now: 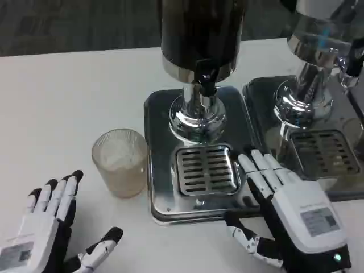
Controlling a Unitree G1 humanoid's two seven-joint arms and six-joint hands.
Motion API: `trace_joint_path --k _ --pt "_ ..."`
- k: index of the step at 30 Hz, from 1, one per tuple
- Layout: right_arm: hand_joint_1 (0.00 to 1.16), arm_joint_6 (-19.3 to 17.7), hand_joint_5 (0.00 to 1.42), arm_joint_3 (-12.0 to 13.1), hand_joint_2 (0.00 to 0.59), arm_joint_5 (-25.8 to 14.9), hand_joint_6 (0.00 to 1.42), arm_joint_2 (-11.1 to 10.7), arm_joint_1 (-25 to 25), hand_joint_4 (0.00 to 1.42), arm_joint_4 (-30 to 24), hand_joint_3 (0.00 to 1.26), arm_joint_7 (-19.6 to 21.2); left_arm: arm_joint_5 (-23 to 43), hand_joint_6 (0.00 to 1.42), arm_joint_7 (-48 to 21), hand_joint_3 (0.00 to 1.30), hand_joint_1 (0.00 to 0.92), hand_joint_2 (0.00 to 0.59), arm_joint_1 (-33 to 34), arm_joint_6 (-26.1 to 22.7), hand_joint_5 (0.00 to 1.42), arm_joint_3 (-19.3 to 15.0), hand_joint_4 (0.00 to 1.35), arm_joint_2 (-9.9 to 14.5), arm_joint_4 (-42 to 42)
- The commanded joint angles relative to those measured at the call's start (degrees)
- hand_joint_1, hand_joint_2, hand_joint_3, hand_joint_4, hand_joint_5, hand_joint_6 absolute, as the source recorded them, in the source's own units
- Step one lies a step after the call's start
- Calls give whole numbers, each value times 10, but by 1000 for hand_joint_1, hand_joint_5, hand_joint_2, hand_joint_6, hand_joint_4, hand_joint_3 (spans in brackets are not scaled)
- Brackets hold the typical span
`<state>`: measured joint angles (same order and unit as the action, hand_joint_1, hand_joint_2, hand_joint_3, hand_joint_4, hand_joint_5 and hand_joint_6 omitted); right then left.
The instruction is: Grasp the cup under the faucet to collect the drink, then remove the cup.
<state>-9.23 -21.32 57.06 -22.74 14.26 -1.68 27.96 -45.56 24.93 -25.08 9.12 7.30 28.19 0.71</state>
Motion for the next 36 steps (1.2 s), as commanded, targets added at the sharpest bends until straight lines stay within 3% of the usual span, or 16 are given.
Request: trace_joint_path --k 1,11,19,24,28,30,36 --pt "451 0 75 2 424 -5 235 -1 2 22 -8 64 -5 -1 0 -4 0 0 202 -7 -5 0 -2 0 -4 -8" --pt "459 1 75 3 429 -7 235 1 -2 22 -3 72 -4 3 0 -2 0 0 202 1 -3 0 -4 0 -5 -3" --pt "463 14 75 -2 430 3 235 9 -4 30 -7 74 -7 28 0 10 0 0 197 13 16 0 -30 0 -2 6" --pt "464 28 75 -5 430 8 235 18 4 31 -12 74 -2 47 0 9 0 0 172 35 35 0 -51 0 3 14" --pt "465 36 75 -8 430 11 235 25 6 32 -13 74 2 61 0 12 0 0 120 68 48 0 -62 0 4 36" --pt "465 39 75 -7 430 12 235 26 7 32 -14 74 2 75 0 12 0 0 84 92 57 0 -67 0 -1 62" --pt "465 48 75 -10 430 17 235 32 7 32 -16 74 2 172 0 -25 0 0 0 192 173 0 -55 0 -5 261"
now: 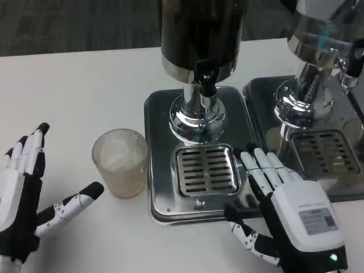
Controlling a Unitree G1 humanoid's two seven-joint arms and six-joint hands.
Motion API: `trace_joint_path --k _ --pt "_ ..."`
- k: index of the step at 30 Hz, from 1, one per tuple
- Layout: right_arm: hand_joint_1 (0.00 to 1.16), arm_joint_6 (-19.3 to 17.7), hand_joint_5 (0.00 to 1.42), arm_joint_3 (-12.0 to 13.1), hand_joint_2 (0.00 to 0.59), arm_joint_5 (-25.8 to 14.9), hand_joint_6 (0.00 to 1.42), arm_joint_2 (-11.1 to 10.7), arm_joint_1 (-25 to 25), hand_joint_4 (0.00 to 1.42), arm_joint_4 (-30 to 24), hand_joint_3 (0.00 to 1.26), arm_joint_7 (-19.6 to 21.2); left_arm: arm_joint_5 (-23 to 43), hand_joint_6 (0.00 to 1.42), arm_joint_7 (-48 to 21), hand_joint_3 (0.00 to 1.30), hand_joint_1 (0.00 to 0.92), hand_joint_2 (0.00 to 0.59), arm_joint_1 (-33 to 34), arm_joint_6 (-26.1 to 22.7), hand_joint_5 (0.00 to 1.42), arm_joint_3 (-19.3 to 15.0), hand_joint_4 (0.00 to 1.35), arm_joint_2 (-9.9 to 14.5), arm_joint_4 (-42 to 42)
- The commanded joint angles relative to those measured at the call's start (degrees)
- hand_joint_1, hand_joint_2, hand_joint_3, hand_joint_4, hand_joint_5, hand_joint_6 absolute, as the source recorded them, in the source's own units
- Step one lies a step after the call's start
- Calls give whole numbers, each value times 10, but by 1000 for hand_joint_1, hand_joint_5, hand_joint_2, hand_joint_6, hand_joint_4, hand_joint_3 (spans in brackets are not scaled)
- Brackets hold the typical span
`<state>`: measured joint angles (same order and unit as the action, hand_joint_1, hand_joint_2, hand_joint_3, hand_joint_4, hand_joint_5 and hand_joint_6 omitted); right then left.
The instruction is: Grasp the cup under the faucet to collect the drink, then remove the cup.
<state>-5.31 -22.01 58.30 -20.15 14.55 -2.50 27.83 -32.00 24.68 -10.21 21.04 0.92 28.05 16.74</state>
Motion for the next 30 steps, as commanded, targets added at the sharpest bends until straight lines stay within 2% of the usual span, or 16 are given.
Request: trace_joint_path --k 1,5,11,22,30 --pt "465 11 75 -4 430 5 235 8 6 32 -10 74 4 44 0 -25 0 0 0 55 72 0 11 0 -4 128" --pt "465 16 75 -6 430 8 235 12 9 32 -11 75 5 51 0 -31 0 0 0 92 121 0 24 0 -2 200" --pt "466 17 75 -7 430 8 235 13 10 32 -12 81 3 59 0 -55 0 0 0 137 168 0 45 0 -2 285" --pt "479 23 75 -11 423 11 235 15 13 32 -17 83 0 47 0 -36 0 29 0 192 188 0 71 0 -15 347" --pt "484 32 83 -13 421 15 241 20 17 32 -22 84 3 42 0 -22 0 89 0 222 202 0 82 0 -30 377"
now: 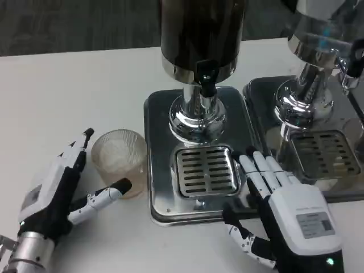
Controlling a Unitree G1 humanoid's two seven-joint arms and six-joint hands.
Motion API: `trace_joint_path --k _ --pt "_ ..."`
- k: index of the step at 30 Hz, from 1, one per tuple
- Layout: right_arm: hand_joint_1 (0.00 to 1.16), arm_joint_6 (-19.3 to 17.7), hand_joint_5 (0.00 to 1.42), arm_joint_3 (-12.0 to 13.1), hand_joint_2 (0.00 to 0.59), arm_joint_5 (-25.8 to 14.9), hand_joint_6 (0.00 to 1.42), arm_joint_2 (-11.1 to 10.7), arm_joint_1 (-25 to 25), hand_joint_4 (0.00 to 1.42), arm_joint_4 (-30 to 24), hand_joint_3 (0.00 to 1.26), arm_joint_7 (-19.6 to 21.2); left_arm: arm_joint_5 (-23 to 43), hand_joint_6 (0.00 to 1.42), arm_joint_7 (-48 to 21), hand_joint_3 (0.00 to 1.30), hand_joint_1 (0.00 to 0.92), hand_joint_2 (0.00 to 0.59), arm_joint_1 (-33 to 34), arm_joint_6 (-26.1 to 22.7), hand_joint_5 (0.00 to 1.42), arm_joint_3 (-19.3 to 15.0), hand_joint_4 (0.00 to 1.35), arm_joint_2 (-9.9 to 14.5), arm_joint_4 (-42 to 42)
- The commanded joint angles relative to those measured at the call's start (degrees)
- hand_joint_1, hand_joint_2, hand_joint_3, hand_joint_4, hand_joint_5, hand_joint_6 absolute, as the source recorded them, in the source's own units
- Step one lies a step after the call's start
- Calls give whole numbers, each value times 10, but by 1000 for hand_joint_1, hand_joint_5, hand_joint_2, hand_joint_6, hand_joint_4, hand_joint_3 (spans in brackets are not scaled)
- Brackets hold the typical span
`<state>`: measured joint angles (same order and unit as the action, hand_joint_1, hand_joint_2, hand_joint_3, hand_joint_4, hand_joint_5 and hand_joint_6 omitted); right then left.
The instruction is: Grasp the cup under the faucet to collect the drink, then remove the cup.
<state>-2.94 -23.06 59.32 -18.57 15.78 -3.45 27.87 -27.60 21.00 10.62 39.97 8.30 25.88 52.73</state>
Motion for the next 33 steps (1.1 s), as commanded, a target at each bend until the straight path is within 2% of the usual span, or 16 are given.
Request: trace_joint_path --k 1,7,13,21,23,27,30,33 --pt "484 10 84 -3 421 5 242 5 6 32 -14 84 4 -2 4 19 0 100 5 16 15 6 8 0 -11 22" --pt "497 17 86 -5 405 7 249 9 12 32 -19 84 7 -13 35 37 0 157 12 27 20 40 22 0 -14 37" --pt "499 21 86 -5 400 7 250 12 16 32 -22 84 9 -24 87 52 0 299 41 40 18 88 38 0 -19 53" --pt "493 23 86 -4 391 7 250 14 19 32 -25 84 9 -30 217 95 0 331 56 50 18 214 46 0 -30 68" --pt "491 24 86 -4 388 7 250 14 20 32 -26 84 8 -32 309 106 0 333 56 52 19 290 49 0 -32 72" --pt "489 26 86 -2 387 6 250 15 22 32 -28 84 8 -36 615 139 10 366 66 55 18 497 51 122 -39 76" --pt "488 26 86 -2 386 6 250 15 23 32 -29 84 8 -36 734 143 114 398 77 59 20 624 54 277 -40 83" --pt "486 27 86 -1 385 5 250 17 24 32 -31 84 7 -42 939 161 309 474 93 61 21 798 59 512 -40 85"
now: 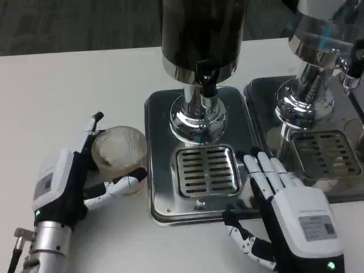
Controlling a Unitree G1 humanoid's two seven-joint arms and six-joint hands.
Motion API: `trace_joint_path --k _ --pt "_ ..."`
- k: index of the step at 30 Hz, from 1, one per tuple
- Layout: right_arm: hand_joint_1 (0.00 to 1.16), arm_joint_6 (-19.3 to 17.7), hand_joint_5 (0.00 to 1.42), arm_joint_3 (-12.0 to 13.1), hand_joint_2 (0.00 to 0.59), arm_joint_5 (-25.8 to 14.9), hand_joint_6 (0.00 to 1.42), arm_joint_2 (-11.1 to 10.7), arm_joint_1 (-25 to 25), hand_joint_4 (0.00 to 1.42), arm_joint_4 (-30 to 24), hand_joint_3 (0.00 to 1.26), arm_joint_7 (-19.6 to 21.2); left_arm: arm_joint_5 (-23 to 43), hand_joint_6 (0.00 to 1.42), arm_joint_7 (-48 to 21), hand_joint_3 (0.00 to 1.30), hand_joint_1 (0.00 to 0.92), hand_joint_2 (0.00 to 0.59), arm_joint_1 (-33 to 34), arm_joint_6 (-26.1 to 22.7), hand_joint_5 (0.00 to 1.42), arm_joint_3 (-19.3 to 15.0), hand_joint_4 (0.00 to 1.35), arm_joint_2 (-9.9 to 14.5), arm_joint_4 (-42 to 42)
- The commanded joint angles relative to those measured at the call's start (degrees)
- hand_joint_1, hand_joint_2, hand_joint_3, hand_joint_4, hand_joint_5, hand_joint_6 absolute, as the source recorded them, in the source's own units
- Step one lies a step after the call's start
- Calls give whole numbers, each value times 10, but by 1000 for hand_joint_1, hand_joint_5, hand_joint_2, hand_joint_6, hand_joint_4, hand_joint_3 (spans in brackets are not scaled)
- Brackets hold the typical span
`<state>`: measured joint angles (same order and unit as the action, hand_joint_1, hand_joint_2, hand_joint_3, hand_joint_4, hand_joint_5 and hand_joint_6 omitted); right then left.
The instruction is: Grasp the cup under the faucet to collect the drink, then remove the cup.
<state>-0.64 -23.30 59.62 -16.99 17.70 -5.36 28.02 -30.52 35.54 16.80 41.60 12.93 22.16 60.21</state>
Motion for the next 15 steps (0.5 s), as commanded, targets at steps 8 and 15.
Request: trace_joint_path --k 8,15 --pt "480 0 89 3 378 -4 250 1 3 32 -8 84 3 -35 1183 82 627 530 73 -8 6 1038 23 795 0 4" --pt "475 -3 95 3 375 -6 250 -1 0 32 -5 84 2 -48 1194 121 651 546 53 -11 2 1029 23 802 1 -1"
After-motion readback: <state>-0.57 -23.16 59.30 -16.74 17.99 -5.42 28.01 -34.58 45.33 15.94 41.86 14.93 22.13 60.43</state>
